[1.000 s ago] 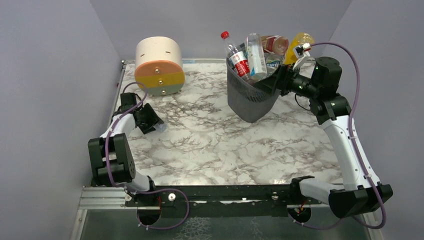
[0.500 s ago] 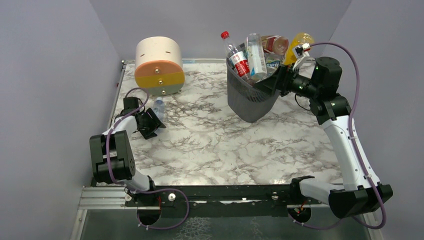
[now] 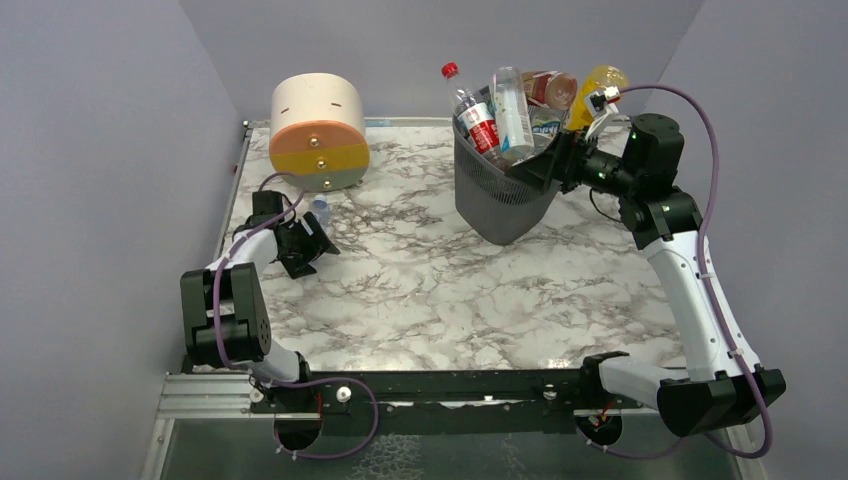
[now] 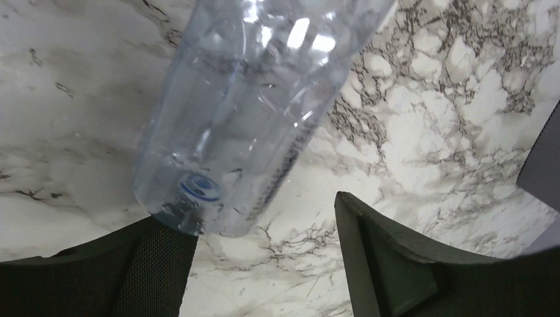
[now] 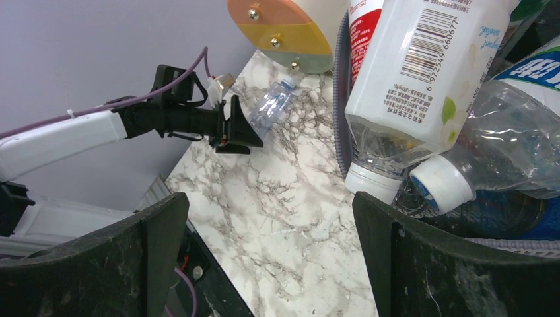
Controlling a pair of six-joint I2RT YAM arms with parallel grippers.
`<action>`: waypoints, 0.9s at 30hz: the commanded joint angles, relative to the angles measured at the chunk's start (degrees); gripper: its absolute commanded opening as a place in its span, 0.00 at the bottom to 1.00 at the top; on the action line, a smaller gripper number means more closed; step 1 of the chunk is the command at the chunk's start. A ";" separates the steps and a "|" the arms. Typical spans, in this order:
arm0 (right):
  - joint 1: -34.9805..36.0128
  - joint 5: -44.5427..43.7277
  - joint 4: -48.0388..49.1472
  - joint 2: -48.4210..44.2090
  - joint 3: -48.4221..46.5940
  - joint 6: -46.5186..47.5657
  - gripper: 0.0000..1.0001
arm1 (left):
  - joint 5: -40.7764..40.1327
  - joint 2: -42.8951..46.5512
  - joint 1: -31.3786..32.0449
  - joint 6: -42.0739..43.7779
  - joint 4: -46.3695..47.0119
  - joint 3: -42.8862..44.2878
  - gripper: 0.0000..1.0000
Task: Put the plastic bottles in the bin
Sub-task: Pick up the plastic bottle at the center of the board.
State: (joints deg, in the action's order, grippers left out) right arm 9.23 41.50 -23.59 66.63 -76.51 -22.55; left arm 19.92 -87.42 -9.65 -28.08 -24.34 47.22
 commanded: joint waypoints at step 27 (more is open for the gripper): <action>0.34 3.33 4.47 1.36 2.27 -1.80 0.98 | -18.23 5.77 5.10 14.11 -4.61 11.05 0.99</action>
State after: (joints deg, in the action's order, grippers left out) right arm 9.32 43.22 -21.02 67.64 -75.05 -24.01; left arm 5.43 -79.26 -4.49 -16.03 -32.25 59.88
